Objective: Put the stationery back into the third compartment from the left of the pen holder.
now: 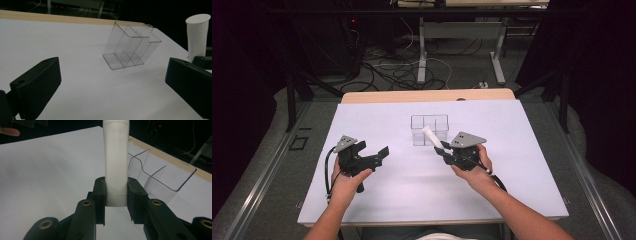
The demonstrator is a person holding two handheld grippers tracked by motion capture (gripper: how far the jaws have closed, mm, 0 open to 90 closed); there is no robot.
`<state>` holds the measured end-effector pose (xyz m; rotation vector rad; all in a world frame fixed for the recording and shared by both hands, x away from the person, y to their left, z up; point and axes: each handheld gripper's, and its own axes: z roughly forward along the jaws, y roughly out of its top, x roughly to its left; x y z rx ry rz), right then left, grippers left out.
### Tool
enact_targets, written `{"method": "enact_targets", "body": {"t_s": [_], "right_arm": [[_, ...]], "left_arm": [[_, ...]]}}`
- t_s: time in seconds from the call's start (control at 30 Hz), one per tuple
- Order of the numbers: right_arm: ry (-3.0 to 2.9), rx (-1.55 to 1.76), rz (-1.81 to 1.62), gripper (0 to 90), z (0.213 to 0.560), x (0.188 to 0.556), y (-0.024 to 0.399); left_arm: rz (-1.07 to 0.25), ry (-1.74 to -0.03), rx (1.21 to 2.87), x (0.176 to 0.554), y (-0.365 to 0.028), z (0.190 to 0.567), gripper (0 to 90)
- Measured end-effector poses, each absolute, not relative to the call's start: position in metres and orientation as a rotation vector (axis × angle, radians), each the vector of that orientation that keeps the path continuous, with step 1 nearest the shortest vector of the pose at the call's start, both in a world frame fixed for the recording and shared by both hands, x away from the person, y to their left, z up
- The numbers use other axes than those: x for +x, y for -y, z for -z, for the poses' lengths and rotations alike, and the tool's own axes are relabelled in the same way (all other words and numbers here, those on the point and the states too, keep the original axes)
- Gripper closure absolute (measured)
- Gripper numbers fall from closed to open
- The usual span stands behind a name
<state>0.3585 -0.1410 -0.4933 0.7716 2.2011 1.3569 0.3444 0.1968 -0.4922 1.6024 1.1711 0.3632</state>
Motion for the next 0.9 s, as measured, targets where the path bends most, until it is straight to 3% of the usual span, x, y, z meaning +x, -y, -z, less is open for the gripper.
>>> {"method": "enact_targets", "body": {"t_s": [0.43,0.9], "right_arm": [[-2.160,0.829,-1.392,70.8,0.499,0.354,0.141],[-2.163,0.809,-1.411,70.8,0.499,0.348,0.136]], "left_arm": [[-0.218,-1.082,1.601,0.344,-0.149,0.477,6.4],[-0.118,-1.096,1.597,0.355,-0.102,0.471,30.9]]}}
